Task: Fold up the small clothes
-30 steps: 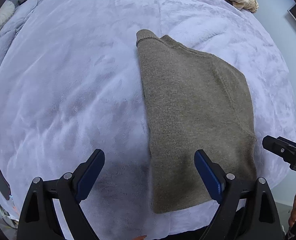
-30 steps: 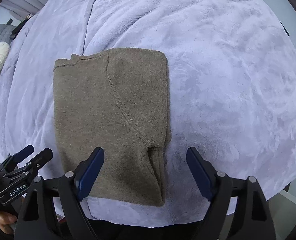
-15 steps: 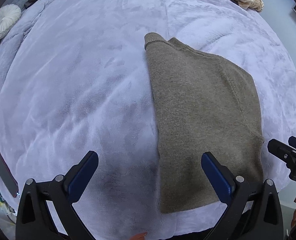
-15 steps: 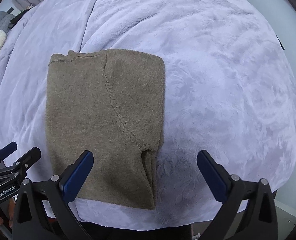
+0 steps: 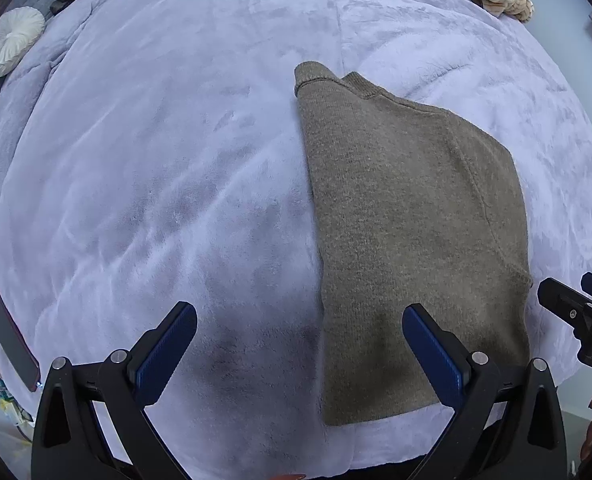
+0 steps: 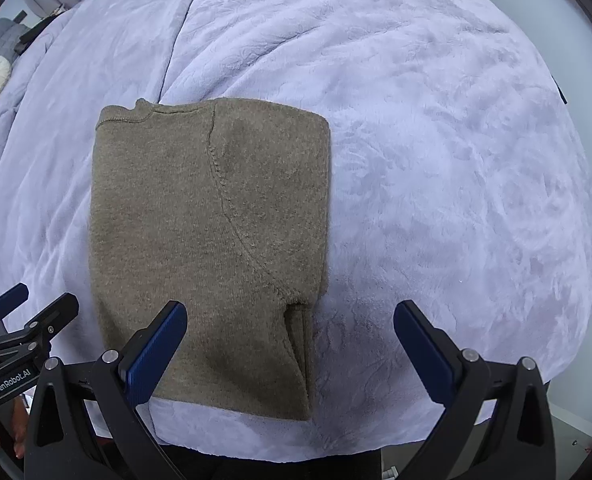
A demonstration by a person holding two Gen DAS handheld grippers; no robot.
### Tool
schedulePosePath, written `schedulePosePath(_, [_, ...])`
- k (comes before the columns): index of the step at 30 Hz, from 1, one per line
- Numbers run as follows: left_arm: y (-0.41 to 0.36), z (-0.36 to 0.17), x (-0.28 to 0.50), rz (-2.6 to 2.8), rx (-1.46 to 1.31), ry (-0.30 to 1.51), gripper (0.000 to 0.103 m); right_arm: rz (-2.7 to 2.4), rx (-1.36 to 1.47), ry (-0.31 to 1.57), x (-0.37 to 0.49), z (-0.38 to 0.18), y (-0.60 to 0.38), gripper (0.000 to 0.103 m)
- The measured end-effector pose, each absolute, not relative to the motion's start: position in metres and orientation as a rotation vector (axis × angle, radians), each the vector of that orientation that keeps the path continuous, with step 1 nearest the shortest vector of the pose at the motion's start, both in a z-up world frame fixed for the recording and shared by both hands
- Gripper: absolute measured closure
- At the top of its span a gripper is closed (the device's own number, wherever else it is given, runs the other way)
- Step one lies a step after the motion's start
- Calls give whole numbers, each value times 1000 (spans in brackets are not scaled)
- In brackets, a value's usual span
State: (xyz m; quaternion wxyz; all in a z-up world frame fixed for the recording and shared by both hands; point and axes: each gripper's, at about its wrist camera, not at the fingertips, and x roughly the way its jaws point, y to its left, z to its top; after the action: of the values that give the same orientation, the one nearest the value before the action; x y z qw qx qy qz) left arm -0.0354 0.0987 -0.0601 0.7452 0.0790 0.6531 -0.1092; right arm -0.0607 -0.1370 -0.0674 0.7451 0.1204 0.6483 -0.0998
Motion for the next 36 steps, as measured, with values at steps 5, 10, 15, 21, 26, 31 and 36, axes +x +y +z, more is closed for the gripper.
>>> schedulePosePath(5, [99, -61, -34, -231, 178, 1431, 0, -219, 263, 1420, -59, -67, -137, 0])
schedulePosePath(10, [100, -62, -32, -228, 178, 1434, 0, -217, 262, 1421, -58, -67, -137, 0])
schedulePosePath(15, [100, -62, -30, -231, 180, 1441, 0, -217, 260, 1423, -57, -67, -137, 0])
schedulePosePath(21, [100, -63, -30, -230, 182, 1441, 0, -217, 260, 1423, -56, -68, -138, 0])
schedulePosePath(26, [100, -63, -29, -230, 181, 1443, 0, -216, 259, 1425, -54, -68, -138, 0])
schedulePosePath(31, [100, -63, -29, -230, 184, 1443, 0, -215, 259, 1427, -54, -68, -138, 0])
schedulePosePath(36, [100, -63, -29, -228, 183, 1445, 0, -214, 260, 1429, -53, -69, -138, 0])
